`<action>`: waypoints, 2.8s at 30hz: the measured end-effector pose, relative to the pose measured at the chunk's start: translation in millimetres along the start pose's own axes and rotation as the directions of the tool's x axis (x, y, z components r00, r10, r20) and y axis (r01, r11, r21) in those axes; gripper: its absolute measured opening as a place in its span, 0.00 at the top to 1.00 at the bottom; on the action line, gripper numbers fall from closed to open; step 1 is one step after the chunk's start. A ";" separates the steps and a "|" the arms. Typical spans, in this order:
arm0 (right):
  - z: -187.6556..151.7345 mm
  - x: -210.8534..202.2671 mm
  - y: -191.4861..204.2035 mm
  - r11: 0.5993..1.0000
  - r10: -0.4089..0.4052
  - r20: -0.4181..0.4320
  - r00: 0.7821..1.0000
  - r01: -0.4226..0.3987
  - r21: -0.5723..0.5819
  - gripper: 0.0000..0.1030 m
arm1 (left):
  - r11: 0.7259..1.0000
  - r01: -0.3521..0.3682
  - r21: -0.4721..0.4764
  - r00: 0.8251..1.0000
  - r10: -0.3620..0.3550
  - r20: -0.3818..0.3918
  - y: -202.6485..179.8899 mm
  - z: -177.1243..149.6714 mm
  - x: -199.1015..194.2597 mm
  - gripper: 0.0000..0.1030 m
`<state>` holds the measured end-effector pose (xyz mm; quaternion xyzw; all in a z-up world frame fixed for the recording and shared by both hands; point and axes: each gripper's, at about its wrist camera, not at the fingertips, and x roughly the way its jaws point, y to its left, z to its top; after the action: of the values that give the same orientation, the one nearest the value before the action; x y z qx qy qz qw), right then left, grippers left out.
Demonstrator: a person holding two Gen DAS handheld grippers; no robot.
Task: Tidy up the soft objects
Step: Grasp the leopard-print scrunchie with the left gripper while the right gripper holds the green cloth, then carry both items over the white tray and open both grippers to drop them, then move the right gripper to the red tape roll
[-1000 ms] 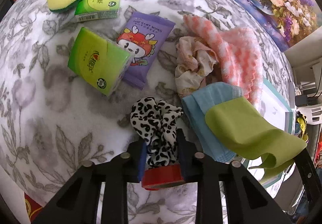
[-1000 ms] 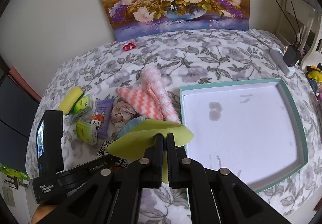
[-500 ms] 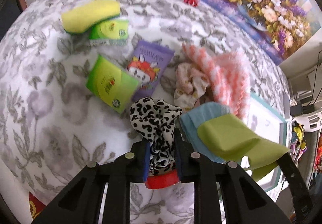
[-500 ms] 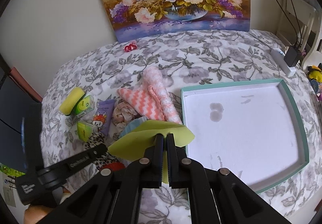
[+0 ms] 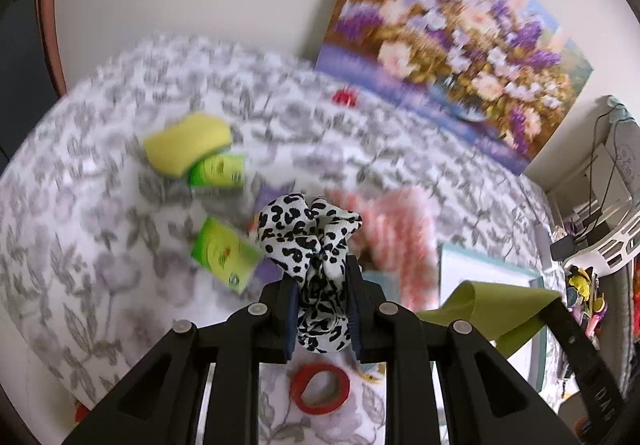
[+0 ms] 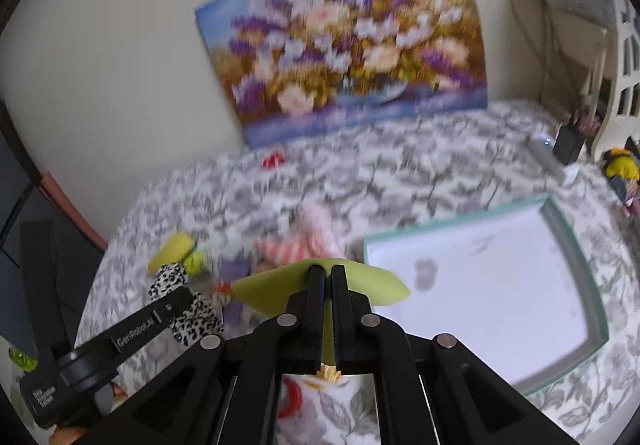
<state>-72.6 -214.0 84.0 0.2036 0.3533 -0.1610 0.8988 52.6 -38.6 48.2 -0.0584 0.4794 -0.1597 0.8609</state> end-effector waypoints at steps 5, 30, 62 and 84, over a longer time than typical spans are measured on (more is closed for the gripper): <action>12.5 -14.8 -18.3 0.999 -0.037 0.062 0.997 0.035 0.035 0.97 | 0.999 0.041 0.022 0.998 -0.042 0.052 -21.2 3.4 -13.5 0.79; 10.6 35.6 -202.1 0.900 -0.260 -0.118 0.958 0.285 0.330 0.96 | 0.921 0.113 0.374 0.988 -0.063 -0.143 -202.7 -85.2 82.0 0.79; -13.9 50.9 -203.7 0.870 -0.344 -0.314 0.885 0.426 0.248 0.15 | 0.952 0.044 0.303 0.970 0.031 -0.240 -175.1 -70.0 96.0 0.17; -25.2 46.9 -135.0 0.885 -0.365 -0.328 0.871 0.434 0.167 0.00 | 0.992 -0.090 0.088 0.970 0.107 -0.219 -55.5 -33.8 66.3 0.08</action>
<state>-112.7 -325.6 0.3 0.2519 0.4929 -0.3540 0.7538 44.4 -111.0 -9.2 0.0169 0.5687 -0.1407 0.8102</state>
